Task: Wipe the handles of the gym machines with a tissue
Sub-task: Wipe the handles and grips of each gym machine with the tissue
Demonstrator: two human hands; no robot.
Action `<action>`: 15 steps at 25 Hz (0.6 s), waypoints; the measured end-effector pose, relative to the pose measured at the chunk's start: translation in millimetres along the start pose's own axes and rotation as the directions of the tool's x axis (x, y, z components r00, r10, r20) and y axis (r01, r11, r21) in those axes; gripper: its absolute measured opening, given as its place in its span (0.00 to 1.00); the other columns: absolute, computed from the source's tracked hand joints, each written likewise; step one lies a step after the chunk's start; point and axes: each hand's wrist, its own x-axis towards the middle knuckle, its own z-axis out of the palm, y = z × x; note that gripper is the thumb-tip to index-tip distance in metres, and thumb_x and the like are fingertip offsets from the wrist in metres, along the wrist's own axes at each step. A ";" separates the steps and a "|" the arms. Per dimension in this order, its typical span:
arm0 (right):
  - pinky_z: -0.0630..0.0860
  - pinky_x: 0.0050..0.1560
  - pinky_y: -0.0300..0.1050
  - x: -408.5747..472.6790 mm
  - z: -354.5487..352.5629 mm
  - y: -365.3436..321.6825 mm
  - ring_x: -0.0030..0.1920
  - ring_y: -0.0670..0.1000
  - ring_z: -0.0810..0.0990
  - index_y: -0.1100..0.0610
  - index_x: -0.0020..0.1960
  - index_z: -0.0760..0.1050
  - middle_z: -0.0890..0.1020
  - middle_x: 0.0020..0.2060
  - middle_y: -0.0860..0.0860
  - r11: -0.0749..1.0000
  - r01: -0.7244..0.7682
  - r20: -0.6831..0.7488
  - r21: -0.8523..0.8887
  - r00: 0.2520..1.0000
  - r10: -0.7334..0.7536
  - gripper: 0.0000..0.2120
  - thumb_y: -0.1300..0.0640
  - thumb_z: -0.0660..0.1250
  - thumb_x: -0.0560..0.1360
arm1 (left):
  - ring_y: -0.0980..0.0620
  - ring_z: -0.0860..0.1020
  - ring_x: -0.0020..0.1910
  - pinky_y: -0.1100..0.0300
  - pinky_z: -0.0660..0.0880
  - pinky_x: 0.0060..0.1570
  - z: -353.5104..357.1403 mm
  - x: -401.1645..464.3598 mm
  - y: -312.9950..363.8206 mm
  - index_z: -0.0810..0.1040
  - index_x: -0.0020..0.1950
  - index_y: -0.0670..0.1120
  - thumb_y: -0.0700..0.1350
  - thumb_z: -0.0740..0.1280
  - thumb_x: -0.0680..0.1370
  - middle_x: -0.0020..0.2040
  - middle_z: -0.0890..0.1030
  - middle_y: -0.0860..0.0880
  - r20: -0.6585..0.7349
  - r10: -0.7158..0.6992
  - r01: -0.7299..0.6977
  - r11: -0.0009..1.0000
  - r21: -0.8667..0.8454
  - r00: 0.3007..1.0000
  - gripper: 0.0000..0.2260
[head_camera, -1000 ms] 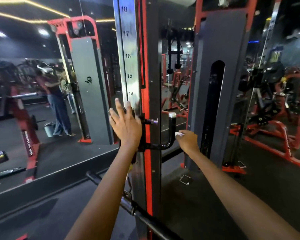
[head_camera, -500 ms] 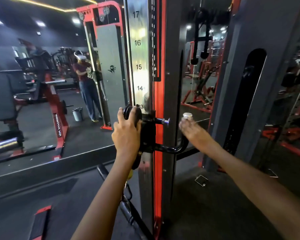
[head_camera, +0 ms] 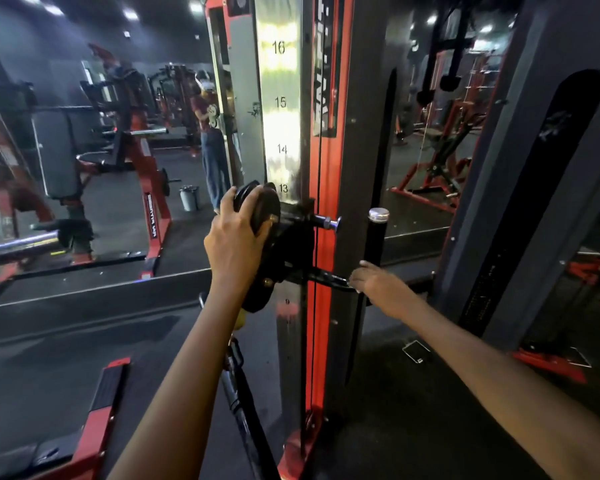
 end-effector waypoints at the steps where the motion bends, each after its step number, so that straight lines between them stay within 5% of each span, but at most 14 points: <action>1: 0.68 0.63 0.36 -0.3 -7.4 -5.8 0.50 0.49 0.79 0.62 0.52 0.80 0.80 0.48 0.52 0.949 -0.163 -0.133 0.269 0.970 0.205 0.10 0.64 0.65 0.72 | 0.38 0.77 0.56 0.45 0.77 0.45 0.8 -2.5 -1.4 0.68 0.73 0.55 0.52 0.68 0.78 0.71 0.69 0.43 -0.009 0.008 -0.008 1.000 -0.005 1.000 0.24; 2: 0.69 0.61 0.34 3.1 -18.5 -7.6 0.51 0.47 0.76 0.61 0.54 0.79 0.79 0.50 0.51 0.794 -0.345 -0.221 0.501 0.835 0.503 0.12 0.63 0.59 0.75 | 0.38 0.78 0.55 0.46 0.77 0.44 1.0 -3.5 -2.0 0.68 0.73 0.54 0.52 0.68 0.78 0.70 0.69 0.42 -0.017 0.019 -0.019 1.000 -0.012 1.000 0.24; 3: 0.71 0.59 0.36 10.4 -32.2 -3.7 0.53 0.48 0.75 0.62 0.55 0.78 0.78 0.52 0.52 0.606 -0.460 -0.283 0.649 0.593 0.754 0.14 0.64 0.56 0.76 | 0.37 0.78 0.54 0.45 0.78 0.44 0.8 -1.8 -1.7 0.69 0.73 0.54 0.52 0.68 0.78 0.70 0.70 0.42 -0.027 0.028 -0.028 0.999 -0.015 0.999 0.24; 4: 0.72 0.60 0.40 21.3 -42.4 7.3 0.55 0.50 0.76 0.63 0.57 0.77 0.78 0.55 0.54 0.404 -0.526 -0.251 0.748 0.338 0.907 0.15 0.67 0.56 0.76 | 0.37 0.78 0.54 0.45 0.78 0.44 0.9 1.1 -0.6 0.69 0.73 0.53 0.52 0.68 0.78 0.70 0.70 0.42 -0.035 0.026 -0.027 1.000 -0.016 0.999 0.24; 5: 0.73 0.59 0.43 33.3 -49.5 22.3 0.56 0.52 0.76 0.63 0.60 0.76 0.78 0.57 0.55 0.218 -0.518 -0.136 0.827 0.192 0.972 0.16 0.69 0.56 0.77 | 0.37 0.78 0.54 0.44 0.78 0.44 1.0 3.5 1.5 0.69 0.73 0.53 0.52 0.68 0.78 0.70 0.70 0.41 -0.041 0.016 -0.017 1.000 -0.015 0.999 0.24; 7: 0.74 0.53 0.41 54.8 -58.9 37.2 0.53 0.49 0.77 0.60 0.64 0.74 0.78 0.57 0.52 0.006 -0.383 0.106 0.924 0.273 0.956 0.18 0.69 0.57 0.78 | 0.37 0.77 0.55 0.44 0.78 0.45 2.0 4.0 5.7 0.69 0.73 0.53 0.52 0.68 0.78 0.70 0.69 0.41 -0.039 0.004 -0.005 1.000 -0.014 0.999 0.24; 9: 0.73 0.47 0.37 51.2 -41.8 27.5 0.49 0.46 0.76 0.58 0.65 0.74 0.78 0.53 0.49 -0.067 -0.406 0.219 0.911 0.342 0.914 0.18 0.69 0.56 0.78 | 0.37 0.77 0.56 0.43 0.77 0.45 2.4 2.9 6.7 0.69 0.73 0.53 0.52 0.68 0.78 0.71 0.69 0.42 -0.036 0.003 -0.004 1.000 -0.014 0.999 0.23; 12: 0.69 0.39 0.32 16.4 -2.5 -3.8 0.42 0.45 0.74 0.60 0.64 0.75 0.79 0.48 0.52 -0.148 -0.539 0.371 0.830 0.333 0.867 0.17 0.69 0.57 0.78 | 0.36 0.77 0.55 0.43 0.77 0.45 1.0 2.0 5.6 0.69 0.73 0.53 0.52 0.68 0.78 0.70 0.69 0.42 -0.035 -0.004 0.003 1.000 -0.016 0.999 0.23; 15: 0.68 0.28 0.31 34.7 -32.7 26.2 0.34 0.46 0.73 0.60 0.56 0.78 0.82 0.35 0.52 -0.247 -0.409 0.397 0.879 0.338 0.853 0.14 0.69 0.59 0.77 | 0.37 0.77 0.56 0.42 0.76 0.46 0.0 1.5 5.8 0.69 0.73 0.53 0.51 0.68 0.78 0.70 0.69 0.42 -0.036 -0.003 0.002 0.999 -0.033 0.999 0.23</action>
